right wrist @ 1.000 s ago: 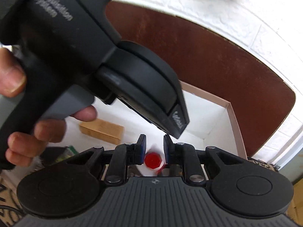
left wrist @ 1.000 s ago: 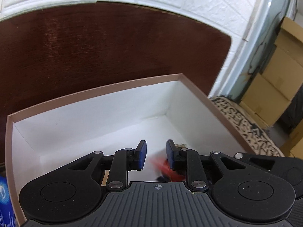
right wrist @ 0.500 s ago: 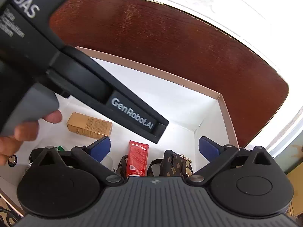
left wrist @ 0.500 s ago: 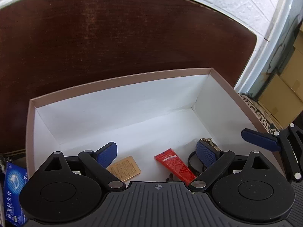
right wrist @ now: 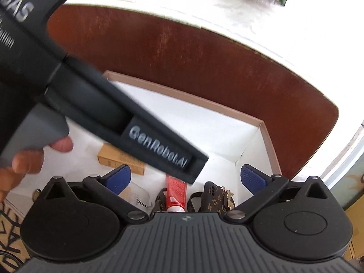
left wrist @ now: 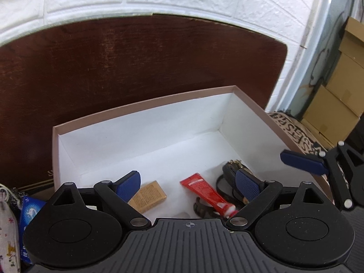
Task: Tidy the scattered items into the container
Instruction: 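Withdraw both grippers from the box toward the blue cube box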
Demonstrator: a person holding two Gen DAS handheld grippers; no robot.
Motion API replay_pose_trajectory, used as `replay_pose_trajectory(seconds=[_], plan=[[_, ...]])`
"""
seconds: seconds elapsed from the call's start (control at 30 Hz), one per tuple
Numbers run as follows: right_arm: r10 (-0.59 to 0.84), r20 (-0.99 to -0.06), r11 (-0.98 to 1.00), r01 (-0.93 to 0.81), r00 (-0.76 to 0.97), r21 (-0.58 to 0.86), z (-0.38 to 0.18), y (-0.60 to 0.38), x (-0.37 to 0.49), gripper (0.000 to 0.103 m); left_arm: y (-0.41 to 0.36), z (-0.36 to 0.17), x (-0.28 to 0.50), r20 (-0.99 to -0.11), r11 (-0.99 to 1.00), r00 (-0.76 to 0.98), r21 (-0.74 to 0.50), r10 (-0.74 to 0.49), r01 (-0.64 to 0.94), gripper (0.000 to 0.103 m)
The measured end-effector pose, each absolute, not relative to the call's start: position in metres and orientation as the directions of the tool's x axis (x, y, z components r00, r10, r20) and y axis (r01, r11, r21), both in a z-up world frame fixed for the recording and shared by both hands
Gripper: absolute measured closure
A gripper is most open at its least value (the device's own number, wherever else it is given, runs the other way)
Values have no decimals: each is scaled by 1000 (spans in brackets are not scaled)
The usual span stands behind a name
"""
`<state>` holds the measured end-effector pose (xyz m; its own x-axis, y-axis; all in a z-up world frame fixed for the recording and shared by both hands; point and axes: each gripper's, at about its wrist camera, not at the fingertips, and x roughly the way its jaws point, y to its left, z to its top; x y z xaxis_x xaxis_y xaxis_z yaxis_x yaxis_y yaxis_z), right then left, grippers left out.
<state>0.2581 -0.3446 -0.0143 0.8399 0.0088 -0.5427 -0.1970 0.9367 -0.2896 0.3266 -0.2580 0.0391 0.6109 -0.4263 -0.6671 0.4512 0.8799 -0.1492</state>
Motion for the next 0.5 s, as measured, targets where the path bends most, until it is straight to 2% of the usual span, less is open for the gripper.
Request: replay_pose_trajectory(seconds=[0.27, 0.5], plan=[[40, -434, 970, -140, 900, -200, -5, -340, 199, 0, -228, 53, 265, -607, 888, 668, -151, -430, 434, 5], [110, -339, 971, -174, 934, -164, 9, -311, 104, 0, -197, 52, 193, -557, 913, 736, -112, -385, 392, 4]])
